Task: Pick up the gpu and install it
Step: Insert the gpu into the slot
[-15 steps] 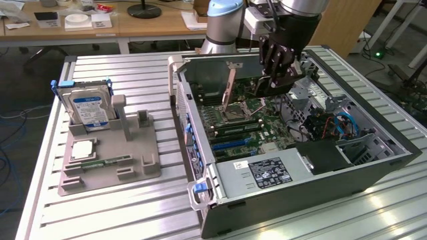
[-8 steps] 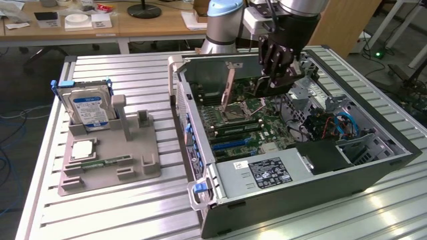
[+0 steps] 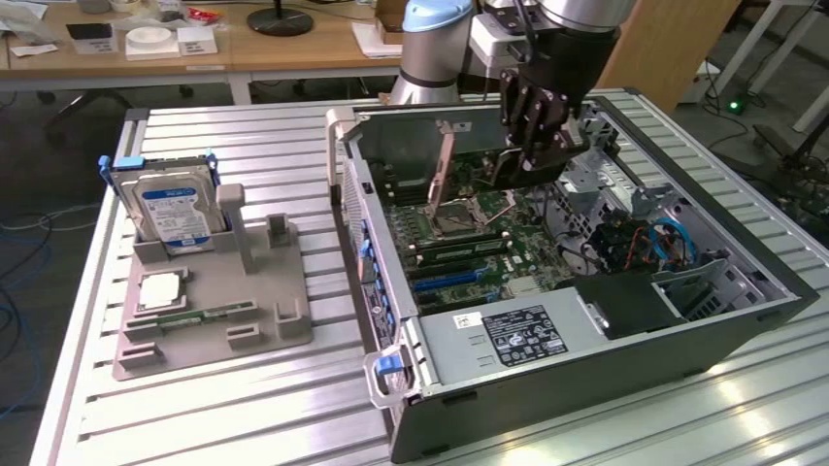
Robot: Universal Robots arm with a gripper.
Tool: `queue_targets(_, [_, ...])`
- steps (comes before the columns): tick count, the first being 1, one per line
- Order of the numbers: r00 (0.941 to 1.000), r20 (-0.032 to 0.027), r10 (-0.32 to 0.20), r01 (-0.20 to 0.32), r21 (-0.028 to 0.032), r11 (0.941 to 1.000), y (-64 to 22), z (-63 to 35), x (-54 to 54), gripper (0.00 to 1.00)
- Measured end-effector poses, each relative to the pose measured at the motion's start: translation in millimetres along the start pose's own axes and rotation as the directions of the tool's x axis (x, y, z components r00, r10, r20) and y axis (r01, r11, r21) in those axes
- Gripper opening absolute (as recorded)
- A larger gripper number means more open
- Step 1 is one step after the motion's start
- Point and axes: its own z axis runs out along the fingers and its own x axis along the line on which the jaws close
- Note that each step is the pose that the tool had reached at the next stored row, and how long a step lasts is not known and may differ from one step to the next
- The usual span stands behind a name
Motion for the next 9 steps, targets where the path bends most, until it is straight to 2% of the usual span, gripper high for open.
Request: queue_targets(9, [1.0,-0.0001,0.0,0.0,0.0,1.0,1.3,0.7,0.0,0.27])
